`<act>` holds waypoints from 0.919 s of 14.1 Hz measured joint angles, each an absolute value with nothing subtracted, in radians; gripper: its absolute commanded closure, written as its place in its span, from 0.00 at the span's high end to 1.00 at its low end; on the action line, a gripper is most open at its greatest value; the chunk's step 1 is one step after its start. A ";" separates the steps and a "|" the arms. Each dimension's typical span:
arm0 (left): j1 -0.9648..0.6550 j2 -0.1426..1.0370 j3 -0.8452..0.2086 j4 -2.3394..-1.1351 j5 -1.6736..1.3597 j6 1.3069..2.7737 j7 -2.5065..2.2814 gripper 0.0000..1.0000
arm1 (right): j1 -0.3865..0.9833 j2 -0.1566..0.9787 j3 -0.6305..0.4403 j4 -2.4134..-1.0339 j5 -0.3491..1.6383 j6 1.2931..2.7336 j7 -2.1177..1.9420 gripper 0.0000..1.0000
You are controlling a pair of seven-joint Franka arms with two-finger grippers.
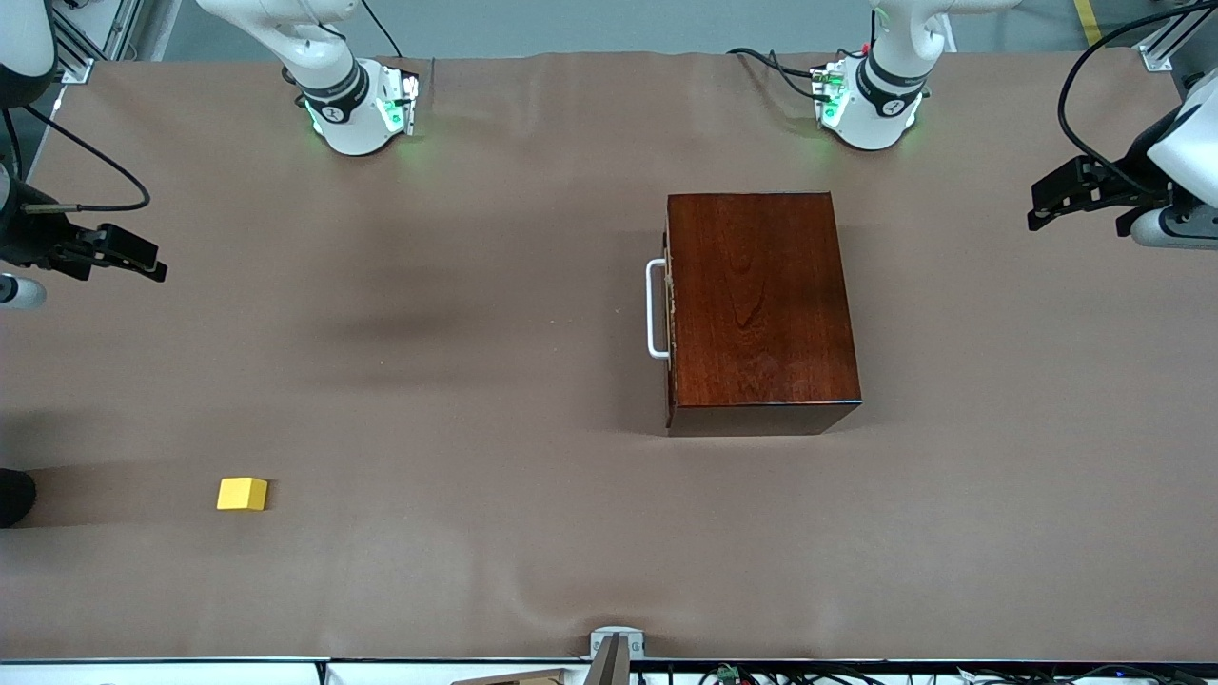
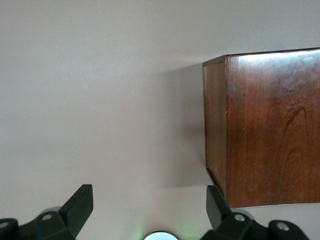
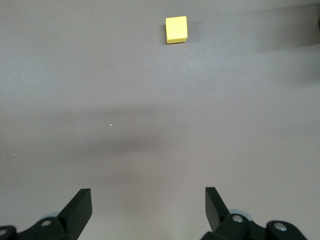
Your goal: Open drawer, take yellow block, close drawer
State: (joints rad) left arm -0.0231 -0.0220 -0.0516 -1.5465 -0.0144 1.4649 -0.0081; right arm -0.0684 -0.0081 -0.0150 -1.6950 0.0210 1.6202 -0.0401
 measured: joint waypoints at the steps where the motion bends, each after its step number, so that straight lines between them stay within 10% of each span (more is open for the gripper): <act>1: -0.026 -0.019 -0.055 -1.547 -0.014 1.465 -0.019 1.00 | -0.068 -0.008 -0.015 -1.695 0.021 1.620 -0.040 1.00; 13: -0.025 -0.004 -0.059 -1.547 -0.014 1.490 -0.028 1.00 | -0.068 -0.008 -0.015 -1.696 0.021 1.620 -0.040 1.00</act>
State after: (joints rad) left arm -0.0253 -0.0037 -0.0589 -1.5469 -0.0144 1.4902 -0.0277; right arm -0.0684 -0.0081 -0.0150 -1.6958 0.0210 1.6201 -0.0401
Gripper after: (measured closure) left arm 0.000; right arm 0.000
